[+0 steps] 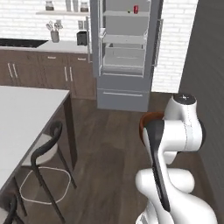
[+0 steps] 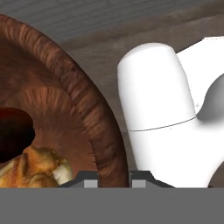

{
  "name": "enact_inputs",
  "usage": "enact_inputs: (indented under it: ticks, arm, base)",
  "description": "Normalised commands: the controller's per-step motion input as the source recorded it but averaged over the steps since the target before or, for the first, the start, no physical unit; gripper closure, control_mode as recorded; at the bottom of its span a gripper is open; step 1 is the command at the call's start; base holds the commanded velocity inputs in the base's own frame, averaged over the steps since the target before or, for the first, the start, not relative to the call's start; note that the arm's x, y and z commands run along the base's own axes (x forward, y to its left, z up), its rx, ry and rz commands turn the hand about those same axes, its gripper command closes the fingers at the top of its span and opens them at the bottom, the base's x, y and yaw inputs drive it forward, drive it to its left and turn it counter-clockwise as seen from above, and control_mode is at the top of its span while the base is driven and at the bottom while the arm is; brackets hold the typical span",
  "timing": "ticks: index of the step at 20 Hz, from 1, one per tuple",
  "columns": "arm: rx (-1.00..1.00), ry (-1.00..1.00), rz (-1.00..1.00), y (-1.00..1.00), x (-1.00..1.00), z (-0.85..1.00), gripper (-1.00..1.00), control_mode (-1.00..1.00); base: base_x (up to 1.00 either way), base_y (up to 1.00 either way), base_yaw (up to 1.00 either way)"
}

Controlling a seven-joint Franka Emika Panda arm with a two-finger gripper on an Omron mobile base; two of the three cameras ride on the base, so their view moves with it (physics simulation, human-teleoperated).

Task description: Pick the chicken drumstick and bell pepper from their plates and place them in the bowl. Then put the bowl in the fridge.

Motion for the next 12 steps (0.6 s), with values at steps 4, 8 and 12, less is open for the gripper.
enact_inputs:
  ticks: [4,8,12]
  arm:
    - [0.00,0.00,0.00,0.00,0.00,0.00,1.00,1.00]
    - [0.00,0.00,0.00,0.00,0.00,0.00,1.00,1.00]
    - [0.00,0.00,0.00,0.00,0.00,0.00,1.00,1.00]
  base:
    - [1.00,-0.50,0.20]
    - [1.00,-0.46,0.22]
    - [1.00,-0.36,0.17]
